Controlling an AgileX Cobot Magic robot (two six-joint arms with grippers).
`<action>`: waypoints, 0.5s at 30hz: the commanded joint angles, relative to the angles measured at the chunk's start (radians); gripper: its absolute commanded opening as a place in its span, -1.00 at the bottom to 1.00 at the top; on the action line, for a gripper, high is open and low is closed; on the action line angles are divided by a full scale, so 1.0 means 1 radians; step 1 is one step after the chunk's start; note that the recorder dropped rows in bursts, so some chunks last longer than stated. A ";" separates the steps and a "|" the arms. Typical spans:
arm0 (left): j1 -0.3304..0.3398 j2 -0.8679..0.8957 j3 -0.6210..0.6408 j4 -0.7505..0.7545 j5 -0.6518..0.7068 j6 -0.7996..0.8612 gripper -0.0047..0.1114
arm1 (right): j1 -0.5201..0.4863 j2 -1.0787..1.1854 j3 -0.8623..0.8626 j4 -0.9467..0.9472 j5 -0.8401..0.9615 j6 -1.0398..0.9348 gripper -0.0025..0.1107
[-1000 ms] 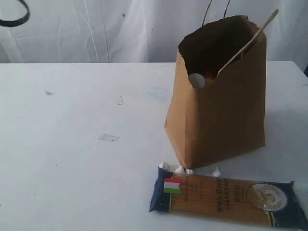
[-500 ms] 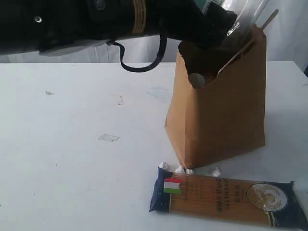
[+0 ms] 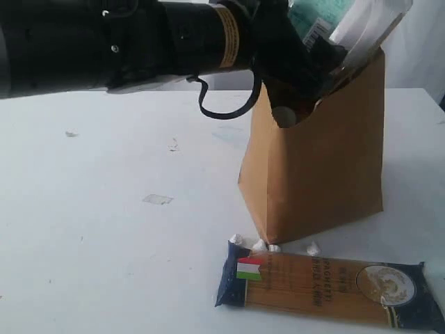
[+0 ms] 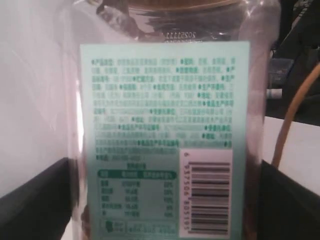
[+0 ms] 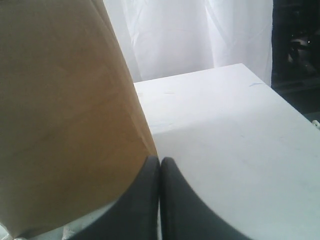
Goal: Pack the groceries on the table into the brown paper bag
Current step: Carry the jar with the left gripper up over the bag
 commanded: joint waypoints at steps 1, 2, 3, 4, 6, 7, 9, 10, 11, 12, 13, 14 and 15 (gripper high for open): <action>-0.004 0.027 -0.012 0.002 -0.047 0.069 -0.92 | -0.005 -0.006 0.005 -0.005 -0.002 0.001 -0.96; -0.004 0.029 -0.012 -0.001 -0.049 0.088 -0.92 | -0.005 -0.006 0.005 -0.005 -0.002 0.001 -0.96; -0.004 0.030 -0.012 -0.001 -0.049 0.106 -0.92 | -0.005 -0.006 0.005 -0.005 -0.002 0.001 -0.96; -0.004 0.030 -0.012 -0.001 -0.046 0.119 -0.92 | -0.005 -0.006 0.005 -0.005 -0.002 0.001 -0.96; -0.004 0.030 -0.012 -0.009 -0.050 0.155 -0.92 | -0.005 -0.006 0.005 -0.005 -0.002 0.001 -0.96; -0.004 0.030 -0.012 -0.015 -0.055 0.175 -0.92 | -0.005 -0.006 0.005 -0.005 -0.002 0.001 -0.96; -0.004 0.030 -0.012 -0.018 -0.050 0.207 -0.92 | -0.005 -0.006 0.005 -0.005 -0.002 0.001 -0.96; -0.004 0.030 -0.012 -0.018 -0.046 0.209 -0.92 | -0.005 -0.006 0.005 -0.005 -0.002 0.001 -0.96; -0.004 0.030 -0.012 -0.018 -0.034 0.209 -0.92 | -0.005 -0.006 0.005 -0.005 -0.002 0.001 -0.96; -0.004 0.030 -0.012 -0.018 -0.026 0.209 -0.92 | -0.005 -0.006 0.005 -0.005 -0.002 0.001 -0.96; -0.004 0.030 -0.012 -0.018 -0.015 0.209 -0.92 | -0.005 -0.006 0.005 -0.005 -0.002 0.001 -0.96; 0.000 0.030 -0.012 -0.016 -0.011 0.209 -0.92 | -0.005 -0.006 0.005 -0.005 -0.002 0.001 -0.96; 0.003 0.030 -0.012 -0.011 -0.011 0.209 -0.92 | -0.005 -0.006 0.005 -0.005 -0.002 0.001 -0.96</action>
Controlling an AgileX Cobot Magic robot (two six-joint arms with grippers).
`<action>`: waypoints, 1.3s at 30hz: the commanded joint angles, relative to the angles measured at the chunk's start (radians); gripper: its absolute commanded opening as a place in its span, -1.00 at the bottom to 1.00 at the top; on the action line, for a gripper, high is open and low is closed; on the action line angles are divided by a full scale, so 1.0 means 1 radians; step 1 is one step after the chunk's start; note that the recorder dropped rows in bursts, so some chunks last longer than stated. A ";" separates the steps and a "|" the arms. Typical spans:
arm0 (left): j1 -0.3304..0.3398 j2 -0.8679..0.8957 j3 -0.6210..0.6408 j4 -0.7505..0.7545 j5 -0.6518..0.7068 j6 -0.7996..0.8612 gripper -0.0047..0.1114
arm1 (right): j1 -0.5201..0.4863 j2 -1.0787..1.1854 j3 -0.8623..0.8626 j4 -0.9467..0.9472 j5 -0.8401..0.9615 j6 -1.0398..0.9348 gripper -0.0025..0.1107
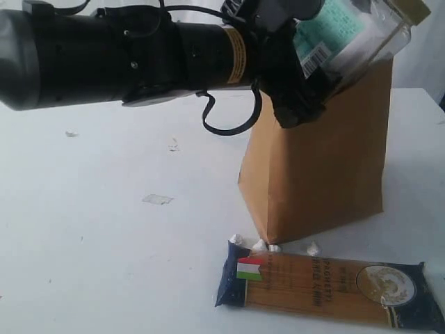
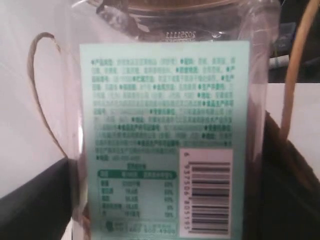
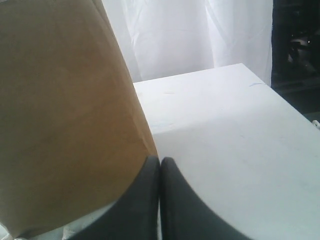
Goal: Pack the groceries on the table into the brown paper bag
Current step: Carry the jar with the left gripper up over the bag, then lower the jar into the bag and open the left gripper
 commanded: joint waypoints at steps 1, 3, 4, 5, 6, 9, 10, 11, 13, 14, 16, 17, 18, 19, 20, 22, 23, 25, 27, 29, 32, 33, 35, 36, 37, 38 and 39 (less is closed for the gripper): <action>0.005 -0.014 -0.010 0.016 0.001 0.020 -0.92 | -0.005 -0.006 0.005 -0.005 -0.002 0.001 -0.96; 0.014 -0.012 -0.010 0.016 0.001 0.076 -0.91 | -0.005 -0.006 0.005 -0.005 -0.002 0.001 -0.96; 0.016 -0.012 -0.010 0.016 -0.001 0.101 -0.86 | -0.005 -0.006 0.005 -0.005 -0.002 0.001 -0.96; 0.016 -0.012 -0.010 0.016 -0.001 0.117 -0.79 | -0.005 -0.006 0.005 -0.005 -0.002 0.001 -0.96; 0.016 -0.012 -0.010 0.016 -0.001 0.124 -0.69 | -0.005 -0.006 0.005 -0.005 -0.002 0.001 -0.96; 0.016 -0.012 -0.010 0.016 -0.001 0.124 -0.30 | -0.005 -0.006 0.005 -0.005 -0.002 0.001 -0.96; 0.016 -0.012 -0.010 0.016 -0.001 0.119 -0.19 | -0.005 -0.006 0.005 -0.005 -0.002 0.001 -0.96; 0.016 -0.010 -0.010 0.016 -0.001 0.113 -0.06 | -0.005 -0.006 0.005 -0.005 -0.002 0.001 -0.96; 0.016 -0.006 -0.010 0.014 -0.001 0.096 0.12 | -0.005 -0.006 0.005 -0.005 -0.002 0.001 -0.96; 0.016 -0.003 -0.010 0.012 -0.001 0.081 0.19 | -0.005 -0.006 0.005 -0.005 -0.002 0.001 -0.96; 0.016 0.007 -0.010 0.012 0.001 0.045 0.28 | -0.005 -0.006 0.005 -0.005 -0.002 0.001 -0.96; 0.016 0.012 -0.010 0.012 0.006 0.025 0.30 | -0.005 -0.006 0.005 -0.005 -0.002 0.001 -0.96; 0.016 0.016 -0.010 0.012 0.009 0.007 0.31 | -0.005 -0.006 0.005 -0.005 -0.002 0.001 -0.96; 0.016 0.020 -0.010 0.012 0.009 -0.006 0.31 | -0.005 -0.006 0.005 -0.005 -0.002 0.001 -0.96; 0.016 0.024 -0.010 0.012 0.009 -0.016 0.31 | -0.005 -0.006 0.005 -0.005 -0.002 0.001 -0.96; 0.016 0.030 -0.010 0.012 0.007 -0.024 0.31 | -0.005 -0.006 0.005 -0.005 -0.002 0.001 -0.96; 0.016 0.033 -0.010 0.012 0.007 -0.024 0.31 | -0.005 -0.006 0.005 -0.005 -0.002 0.001 -0.96; 0.016 0.035 -0.010 0.012 0.000 -0.024 0.31 | -0.005 -0.006 0.005 -0.005 -0.002 0.001 -0.96; 0.016 0.035 -0.010 0.012 0.000 -0.020 0.31 | -0.005 -0.006 0.005 -0.005 -0.002 0.001 -0.96; 0.016 0.035 -0.010 0.012 0.000 -0.020 0.31 | -0.005 -0.006 0.005 -0.005 -0.002 0.001 -0.96; 0.016 0.035 -0.010 0.012 0.000 -0.020 0.31 | -0.005 -0.006 0.005 -0.005 -0.002 0.001 -0.96; 0.016 0.035 -0.010 0.012 0.000 -0.020 0.31 | -0.005 -0.006 0.005 -0.005 -0.002 0.001 -0.96; 0.016 0.035 -0.010 0.012 0.000 -0.020 0.31 | -0.005 -0.006 0.005 -0.005 -0.002 0.001 -0.96; 0.016 0.035 -0.010 0.012 0.000 -0.020 0.31 | -0.005 -0.006 0.005 -0.005 -0.002 0.001 -0.96; 0.016 0.035 -0.010 0.012 0.000 -0.020 0.31 | -0.005 -0.006 0.005 -0.005 -0.002 0.001 -0.96; 0.016 0.035 -0.010 0.012 0.000 -0.020 0.31 | -0.005 -0.006 0.005 -0.005 -0.002 0.001 -0.96; 0.016 0.035 -0.010 0.012 0.000 -0.020 0.32 | -0.005 -0.006 0.005 -0.005 -0.002 0.001 -0.96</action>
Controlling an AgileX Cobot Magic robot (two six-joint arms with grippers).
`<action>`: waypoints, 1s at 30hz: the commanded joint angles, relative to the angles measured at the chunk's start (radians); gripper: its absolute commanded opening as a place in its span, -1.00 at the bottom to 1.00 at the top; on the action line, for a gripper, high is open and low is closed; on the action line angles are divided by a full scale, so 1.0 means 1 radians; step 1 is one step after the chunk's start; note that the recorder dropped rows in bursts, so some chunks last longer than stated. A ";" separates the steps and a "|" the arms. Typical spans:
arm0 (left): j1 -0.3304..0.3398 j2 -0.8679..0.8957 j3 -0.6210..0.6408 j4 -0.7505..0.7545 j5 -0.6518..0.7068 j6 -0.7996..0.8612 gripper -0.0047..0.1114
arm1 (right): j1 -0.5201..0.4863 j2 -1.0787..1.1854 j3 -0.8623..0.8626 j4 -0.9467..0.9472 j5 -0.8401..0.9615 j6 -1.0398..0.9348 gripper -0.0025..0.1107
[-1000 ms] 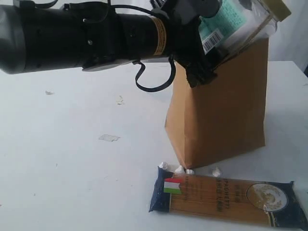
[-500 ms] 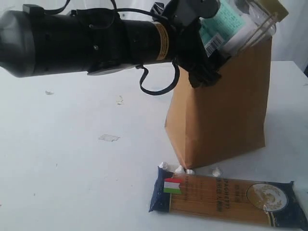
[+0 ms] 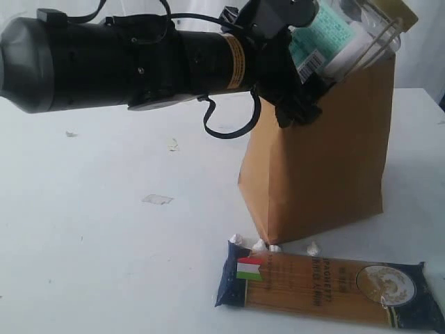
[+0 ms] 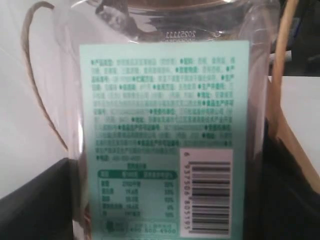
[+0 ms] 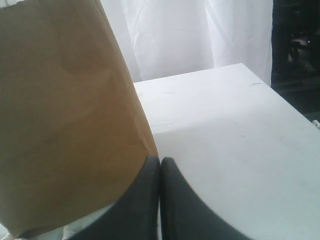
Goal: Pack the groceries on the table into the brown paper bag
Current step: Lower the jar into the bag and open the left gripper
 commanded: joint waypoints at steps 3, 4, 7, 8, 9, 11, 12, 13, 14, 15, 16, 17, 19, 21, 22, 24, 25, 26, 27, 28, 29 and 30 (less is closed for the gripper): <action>0.003 0.004 -0.006 0.014 0.008 0.003 0.52 | -0.005 -0.006 0.005 -0.005 -0.002 0.001 -0.96; 0.003 0.004 -0.006 0.014 0.018 0.003 0.64 | -0.005 -0.006 0.005 -0.005 -0.002 0.001 -0.96; 0.003 0.004 -0.006 0.014 0.051 0.000 0.89 | -0.005 -0.006 0.005 -0.005 -0.002 0.001 -0.96; 0.003 0.004 -0.006 0.014 0.059 0.000 0.89 | -0.005 -0.006 0.005 -0.005 -0.002 0.001 -0.96; 0.003 0.004 -0.006 0.014 0.070 0.000 0.89 | -0.005 -0.006 0.005 -0.005 -0.002 0.001 -0.96; 0.003 0.004 -0.006 0.014 0.075 -0.002 0.89 | -0.005 -0.006 0.005 -0.005 -0.002 0.001 -0.96; 0.003 0.004 -0.006 0.014 0.072 -0.002 0.89 | -0.005 -0.006 0.005 -0.005 -0.002 0.001 -0.96; 0.003 0.004 -0.006 0.014 0.063 -0.002 0.89 | -0.005 -0.006 0.005 -0.005 -0.002 0.001 -0.96; 0.003 0.004 -0.006 0.014 0.052 -0.002 0.89 | -0.005 -0.006 0.005 -0.005 -0.002 0.001 -0.96; 0.003 0.004 -0.006 0.014 0.040 -0.002 0.89 | -0.005 -0.006 0.005 -0.005 -0.002 0.001 -0.96; 0.003 0.004 -0.006 0.010 0.038 -0.004 0.89 | -0.005 -0.006 0.005 -0.005 -0.002 0.001 -0.96; 0.003 0.004 -0.006 0.010 0.039 -0.007 0.89 | -0.005 -0.006 0.005 -0.005 -0.002 0.001 -0.96; 0.003 0.004 -0.006 0.010 0.039 -0.007 0.89 | -0.005 -0.006 0.005 -0.005 -0.002 0.001 -0.96; 0.003 0.004 -0.006 0.010 0.042 -0.007 0.89 | -0.005 -0.006 0.005 -0.005 -0.002 0.001 -0.96; 0.003 0.004 -0.006 0.010 0.044 -0.007 0.89 | -0.005 -0.006 0.005 -0.005 -0.002 0.001 -0.96; 0.003 0.004 -0.006 0.010 0.043 -0.005 0.89 | -0.005 -0.006 0.005 -0.005 -0.002 0.001 -0.96; 0.003 0.004 -0.006 0.015 0.041 0.003 0.89 | -0.005 -0.006 0.005 -0.005 -0.002 0.001 -0.96; 0.003 -0.003 -0.006 0.023 0.037 0.017 0.89 | -0.005 -0.006 0.005 -0.005 -0.002 0.001 -0.96; 0.003 -0.010 -0.006 0.023 0.028 0.039 0.89 | -0.005 -0.006 0.005 -0.005 -0.002 0.001 -0.96; 0.003 -0.018 -0.006 0.023 0.023 0.052 0.89 | -0.005 -0.006 0.005 -0.005 -0.002 0.001 -0.96; 0.003 -0.032 -0.006 0.023 0.015 0.055 0.89 | -0.005 -0.006 0.005 -0.005 -0.002 0.001 -0.96; 0.003 -0.046 -0.006 0.023 0.011 0.055 0.89 | -0.005 -0.006 0.005 -0.005 -0.002 0.001 -0.96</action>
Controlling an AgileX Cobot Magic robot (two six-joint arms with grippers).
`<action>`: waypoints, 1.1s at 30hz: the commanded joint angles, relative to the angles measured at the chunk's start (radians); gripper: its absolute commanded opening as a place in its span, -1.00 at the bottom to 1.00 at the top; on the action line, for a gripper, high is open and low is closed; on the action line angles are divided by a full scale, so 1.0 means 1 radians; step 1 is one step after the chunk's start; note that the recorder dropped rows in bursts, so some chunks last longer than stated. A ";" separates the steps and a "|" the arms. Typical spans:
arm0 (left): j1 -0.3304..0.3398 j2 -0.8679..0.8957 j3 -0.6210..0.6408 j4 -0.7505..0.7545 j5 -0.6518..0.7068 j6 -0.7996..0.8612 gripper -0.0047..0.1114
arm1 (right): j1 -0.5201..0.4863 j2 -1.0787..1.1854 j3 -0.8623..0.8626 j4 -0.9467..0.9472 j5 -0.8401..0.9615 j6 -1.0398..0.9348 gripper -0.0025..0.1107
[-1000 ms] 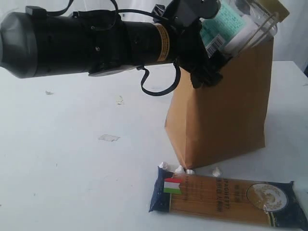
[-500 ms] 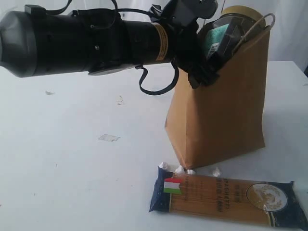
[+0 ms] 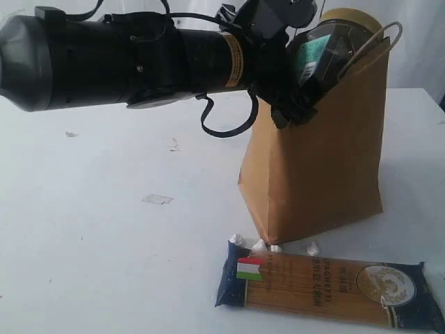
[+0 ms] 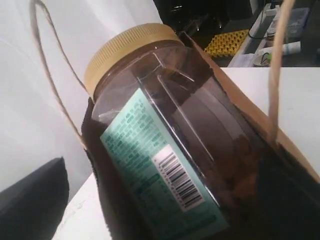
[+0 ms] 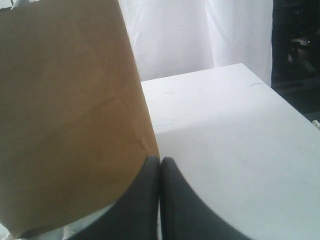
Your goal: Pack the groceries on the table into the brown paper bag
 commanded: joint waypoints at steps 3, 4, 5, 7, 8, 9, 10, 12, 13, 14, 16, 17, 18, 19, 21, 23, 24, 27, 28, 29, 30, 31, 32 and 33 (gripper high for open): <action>0.003 -0.089 -0.002 0.021 -0.023 0.030 0.89 | -0.005 -0.006 0.005 -0.005 -0.002 0.001 -0.96; 0.003 -0.101 -0.002 0.021 -0.021 0.030 0.89 | -0.005 -0.006 0.005 -0.005 -0.002 0.001 -0.96; 0.003 -0.114 -0.002 0.021 -0.014 0.030 0.89 | -0.005 -0.006 0.005 -0.005 -0.002 0.001 -0.96; 0.003 -0.131 -0.002 0.021 -0.013 0.022 0.89 | -0.005 -0.006 0.005 -0.005 -0.002 0.001 -0.96; 0.003 -0.137 -0.002 0.019 -0.013 0.022 0.89 | -0.005 -0.006 0.005 -0.005 -0.002 0.001 -0.96; 0.003 -0.141 -0.002 0.019 -0.013 0.022 0.89 | -0.005 -0.006 0.005 -0.005 -0.002 0.001 -0.96; 0.003 -0.143 -0.002 0.019 -0.013 0.022 0.89 | -0.005 -0.006 0.005 -0.005 -0.002 0.001 -0.96; 0.003 -0.149 0.000 0.019 -0.011 0.022 0.89 | -0.005 -0.006 0.005 -0.005 -0.002 0.001 -0.96; 0.003 -0.152 0.000 0.019 -0.008 0.020 0.89 | -0.005 -0.006 0.005 -0.005 -0.002 0.001 -0.96; 0.003 -0.154 0.000 0.017 -0.007 0.017 0.89 | -0.005 -0.006 0.005 -0.005 -0.002 0.001 -0.96; 0.003 -0.171 0.000 0.016 -0.007 -0.033 0.89 | -0.005 -0.006 0.005 -0.005 -0.002 0.001 -0.96; 0.003 -0.189 0.000 0.016 -0.005 -0.083 0.89 | -0.005 -0.006 0.005 -0.005 -0.002 0.001 -0.96; 0.003 -0.198 0.000 0.016 -0.005 -0.097 0.89 | -0.005 -0.006 0.005 -0.005 -0.002 0.001 -0.96; 0.003 -0.219 0.000 0.016 0.003 -0.135 0.89 | -0.005 -0.006 0.005 -0.005 -0.002 0.001 -0.96; 0.003 -0.244 0.000 0.016 0.025 -0.170 0.89 | -0.005 -0.006 0.005 -0.005 -0.002 0.001 -0.96; 0.003 -0.278 0.000 0.016 0.071 -0.229 0.89 | -0.005 -0.006 0.005 -0.005 -0.002 0.001 -0.96; 0.003 -0.295 0.000 0.016 0.102 -0.254 0.89 | -0.005 -0.006 0.005 -0.005 -0.002 0.001 -0.96; 0.003 -0.373 0.000 0.013 0.208 -0.269 0.89 | -0.005 -0.006 0.005 -0.005 -0.002 0.001 -0.96; 0.003 -0.390 0.000 0.013 0.226 -0.269 0.89 | -0.005 -0.006 0.005 -0.005 -0.002 0.001 -0.96; 0.003 -0.422 0.000 0.013 0.237 -0.269 0.89 | -0.005 -0.006 0.005 -0.005 -0.002 0.001 -0.96; 0.003 -0.448 0.000 0.013 0.253 -0.269 0.89 | -0.005 -0.006 0.005 -0.005 -0.002 0.001 -0.96; 0.003 -0.482 0.004 0.013 0.277 -0.267 0.89 | -0.005 -0.006 0.005 -0.005 -0.002 0.001 -0.96; 0.003 -0.501 0.009 0.013 0.302 -0.267 0.89 | -0.005 -0.006 0.005 -0.005 -0.002 0.001 -0.96; 0.003 -0.524 0.016 0.013 0.350 -0.259 0.89 | -0.005 -0.006 0.005 -0.005 -0.002 0.001 -0.96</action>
